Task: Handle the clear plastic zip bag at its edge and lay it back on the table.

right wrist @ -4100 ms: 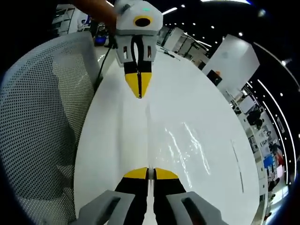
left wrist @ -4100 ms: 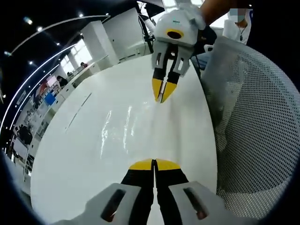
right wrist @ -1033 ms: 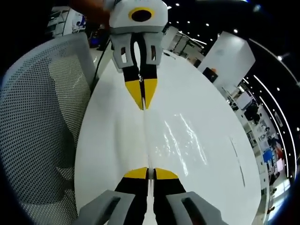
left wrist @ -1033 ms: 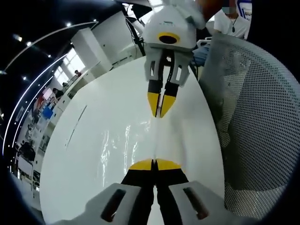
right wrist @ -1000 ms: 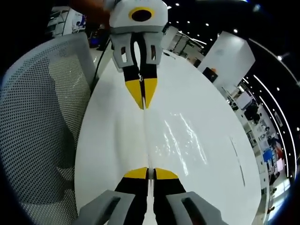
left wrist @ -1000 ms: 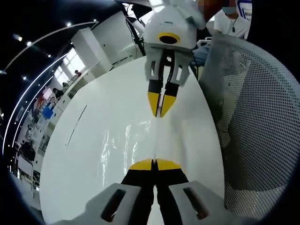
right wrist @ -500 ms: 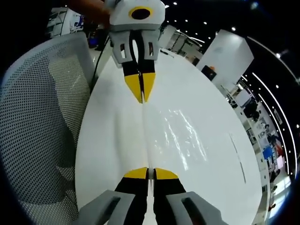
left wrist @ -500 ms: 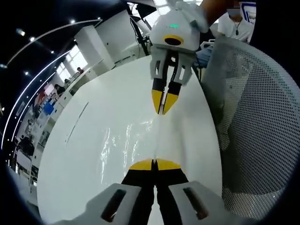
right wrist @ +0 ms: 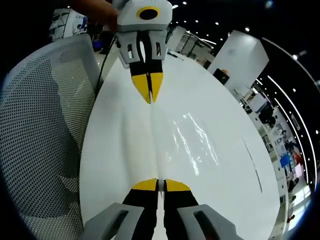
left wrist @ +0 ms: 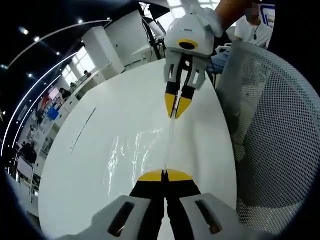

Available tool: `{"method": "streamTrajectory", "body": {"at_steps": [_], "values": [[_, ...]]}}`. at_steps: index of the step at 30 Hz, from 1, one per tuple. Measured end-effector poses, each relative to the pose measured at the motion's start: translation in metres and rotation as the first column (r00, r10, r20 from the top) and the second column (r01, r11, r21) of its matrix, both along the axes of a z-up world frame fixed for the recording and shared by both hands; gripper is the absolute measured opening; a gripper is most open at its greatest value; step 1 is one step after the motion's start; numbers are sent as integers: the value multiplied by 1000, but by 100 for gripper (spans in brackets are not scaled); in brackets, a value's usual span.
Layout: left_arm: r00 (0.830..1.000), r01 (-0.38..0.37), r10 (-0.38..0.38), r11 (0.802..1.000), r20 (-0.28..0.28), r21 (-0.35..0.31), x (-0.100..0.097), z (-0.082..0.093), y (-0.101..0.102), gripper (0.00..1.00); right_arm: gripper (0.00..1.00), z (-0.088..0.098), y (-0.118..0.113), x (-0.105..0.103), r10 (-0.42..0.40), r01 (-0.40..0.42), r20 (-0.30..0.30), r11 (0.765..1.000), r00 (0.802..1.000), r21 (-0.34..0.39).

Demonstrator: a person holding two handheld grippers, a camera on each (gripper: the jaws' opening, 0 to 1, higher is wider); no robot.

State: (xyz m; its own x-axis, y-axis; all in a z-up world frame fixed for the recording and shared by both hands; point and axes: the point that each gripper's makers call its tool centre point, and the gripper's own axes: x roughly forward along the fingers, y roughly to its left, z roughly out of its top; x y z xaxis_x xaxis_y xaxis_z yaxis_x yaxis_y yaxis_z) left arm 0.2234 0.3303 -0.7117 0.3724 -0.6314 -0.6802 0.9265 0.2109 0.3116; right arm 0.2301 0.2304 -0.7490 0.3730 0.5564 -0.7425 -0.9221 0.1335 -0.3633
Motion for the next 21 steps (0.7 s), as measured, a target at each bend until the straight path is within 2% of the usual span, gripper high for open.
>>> {"method": "streamTrajectory", "body": {"at_steps": [6, 9, 17, 21], "values": [[1000, 27, -27, 1000, 13, 3, -4, 0, -2, 0, 0, 0, -2, -1, -8, 7, -9, 1000, 1000, -5], [999, 36, -36, 999, 24, 10, -6, 1, -3, 0, 1, 3, -3, -2, 4, -4, 5, 1000, 1000, -19], [998, 51, -52, 998, 45, 21, -7, 3, -5, 0, 13, 13, 1, -10, 50, -50, -11, 999, 999, -12], [997, 56, -57, 998, 47, 28, -10, 2, -5, 0, 16, 26, 6, -13, 57, -57, -21, 998, 998, 16]]}}
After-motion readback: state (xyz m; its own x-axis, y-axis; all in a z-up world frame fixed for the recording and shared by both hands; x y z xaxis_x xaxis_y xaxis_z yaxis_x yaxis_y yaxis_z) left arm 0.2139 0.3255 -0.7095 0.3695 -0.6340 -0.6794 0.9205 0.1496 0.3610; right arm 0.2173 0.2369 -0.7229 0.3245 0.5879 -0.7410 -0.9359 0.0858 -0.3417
